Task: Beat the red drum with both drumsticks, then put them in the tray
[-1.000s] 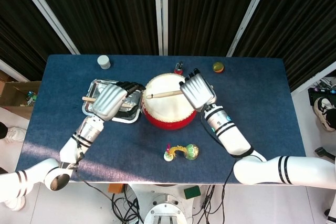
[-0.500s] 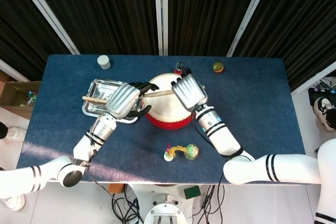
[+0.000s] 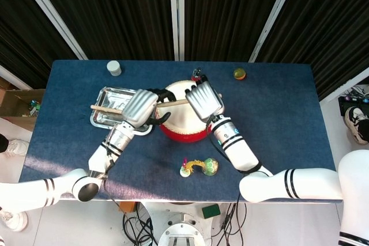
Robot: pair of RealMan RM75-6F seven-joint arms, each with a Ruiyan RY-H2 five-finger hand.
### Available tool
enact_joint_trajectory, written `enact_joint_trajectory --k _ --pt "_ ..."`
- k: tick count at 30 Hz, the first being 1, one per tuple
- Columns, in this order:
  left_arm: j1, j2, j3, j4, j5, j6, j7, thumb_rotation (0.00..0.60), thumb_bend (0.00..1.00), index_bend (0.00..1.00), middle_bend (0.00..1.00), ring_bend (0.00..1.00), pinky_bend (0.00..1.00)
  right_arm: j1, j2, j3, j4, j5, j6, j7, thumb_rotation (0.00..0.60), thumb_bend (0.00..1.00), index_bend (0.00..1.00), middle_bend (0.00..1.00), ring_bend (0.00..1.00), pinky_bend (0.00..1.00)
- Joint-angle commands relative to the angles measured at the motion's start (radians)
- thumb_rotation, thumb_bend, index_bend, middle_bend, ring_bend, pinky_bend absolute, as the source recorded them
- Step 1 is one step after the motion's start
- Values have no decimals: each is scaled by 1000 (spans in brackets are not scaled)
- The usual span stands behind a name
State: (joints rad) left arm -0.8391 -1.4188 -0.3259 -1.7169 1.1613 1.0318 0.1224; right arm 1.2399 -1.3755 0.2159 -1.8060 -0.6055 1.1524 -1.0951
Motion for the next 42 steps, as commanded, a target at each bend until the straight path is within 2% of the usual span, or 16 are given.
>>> enact_joint_trajectory --k 1,10,20,29,33,42 --pt "-7 -9 -4 6 -8 -2 -4 600 338 394 410 470 517 3 -6 1 4 2 4 2 600 755 807 688 378 318" --pt "-23 -42 -17 35 -32 7 -9 600 333 411 432 483 541 9 -24 -2 10 6 17 9 600 754 807 689 378 312" --pt "-23 -82 -29 86 -38 30 -55 600 346 534 565 569 585 8 -36 0 9 15 24 26 600 742 802 687 377 310" --pt "-18 -93 -26 117 -28 22 -108 600 387 606 636 617 612 -2 -36 6 4 15 17 67 600 700 789 677 377 309" --pt "-14 -91 -26 126 -13 19 -141 600 416 625 666 645 632 -8 -31 6 2 7 18 82 600 606 764 662 377 307" --pt "-10 -75 -14 150 36 -18 -247 600 510 657 709 678 635 -27 -24 11 -1 -14 25 124 600 280 640 588 369 288"
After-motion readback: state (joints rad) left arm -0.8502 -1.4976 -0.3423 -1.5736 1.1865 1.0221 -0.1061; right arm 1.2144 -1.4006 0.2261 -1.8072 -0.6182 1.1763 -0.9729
